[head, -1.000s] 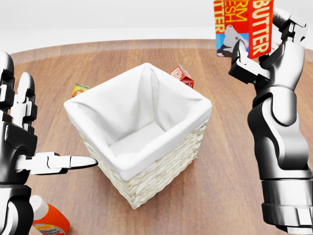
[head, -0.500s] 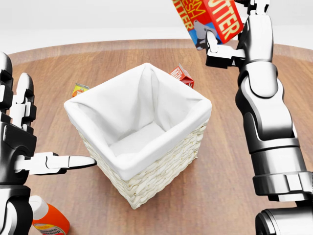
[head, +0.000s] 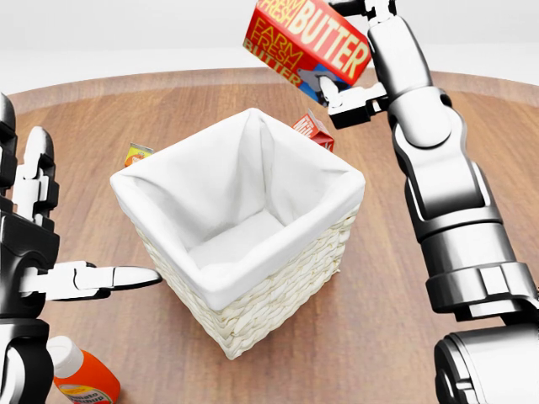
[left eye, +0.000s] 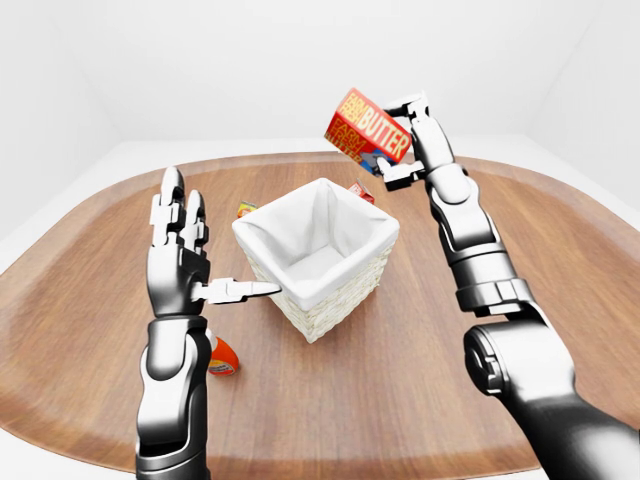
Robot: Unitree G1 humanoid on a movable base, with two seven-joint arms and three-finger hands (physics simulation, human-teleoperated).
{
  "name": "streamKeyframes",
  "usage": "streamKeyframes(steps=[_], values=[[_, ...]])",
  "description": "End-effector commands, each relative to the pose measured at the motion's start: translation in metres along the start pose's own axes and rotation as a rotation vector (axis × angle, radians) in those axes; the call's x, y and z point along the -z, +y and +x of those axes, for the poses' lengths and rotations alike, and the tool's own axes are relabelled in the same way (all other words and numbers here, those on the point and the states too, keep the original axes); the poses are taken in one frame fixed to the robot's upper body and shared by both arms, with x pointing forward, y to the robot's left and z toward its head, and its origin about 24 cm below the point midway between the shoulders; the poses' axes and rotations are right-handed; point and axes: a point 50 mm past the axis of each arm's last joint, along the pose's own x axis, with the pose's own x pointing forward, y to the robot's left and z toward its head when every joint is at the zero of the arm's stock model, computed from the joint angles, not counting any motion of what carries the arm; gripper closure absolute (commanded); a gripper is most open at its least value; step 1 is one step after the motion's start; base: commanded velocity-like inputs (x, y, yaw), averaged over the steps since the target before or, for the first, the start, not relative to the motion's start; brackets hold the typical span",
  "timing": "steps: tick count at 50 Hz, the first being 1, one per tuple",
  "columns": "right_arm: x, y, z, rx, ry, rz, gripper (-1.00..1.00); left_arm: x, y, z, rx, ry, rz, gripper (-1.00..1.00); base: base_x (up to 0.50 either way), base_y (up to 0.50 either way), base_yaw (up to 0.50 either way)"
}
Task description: Pick up the butter and put it in the basket.
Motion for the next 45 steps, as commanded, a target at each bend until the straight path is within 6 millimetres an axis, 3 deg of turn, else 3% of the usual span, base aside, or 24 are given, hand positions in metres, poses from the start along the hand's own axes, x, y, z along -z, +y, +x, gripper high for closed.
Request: streamKeyframes(steps=[1,14,29,45], values=[[-0.021,0.002,0.005,-0.033,-0.054,-0.044,1.0,0.0,0.002,0.0,-0.005,0.002,-0.005,-1.0,0.0,0.0,0.0],[-0.045,0.012,0.008,-0.092,-0.13,-0.067,1.0,0.0,0.002,0.0,-0.009,0.003,-0.009,-1.0,0.0,0.0,0.0],[-0.026,0.014,0.014,-0.169,0.001,-0.324,1.0,0.0,0.003,-0.001,-0.013,0.0,-0.016,-1.0,0.0,0.0,0.0],[-0.024,0.032,0.011,-0.255,0.012,-0.392,1.0,0.001,0.005,-0.001,-0.017,0.006,-0.018,-1.0,0.0,0.0,0.0]])
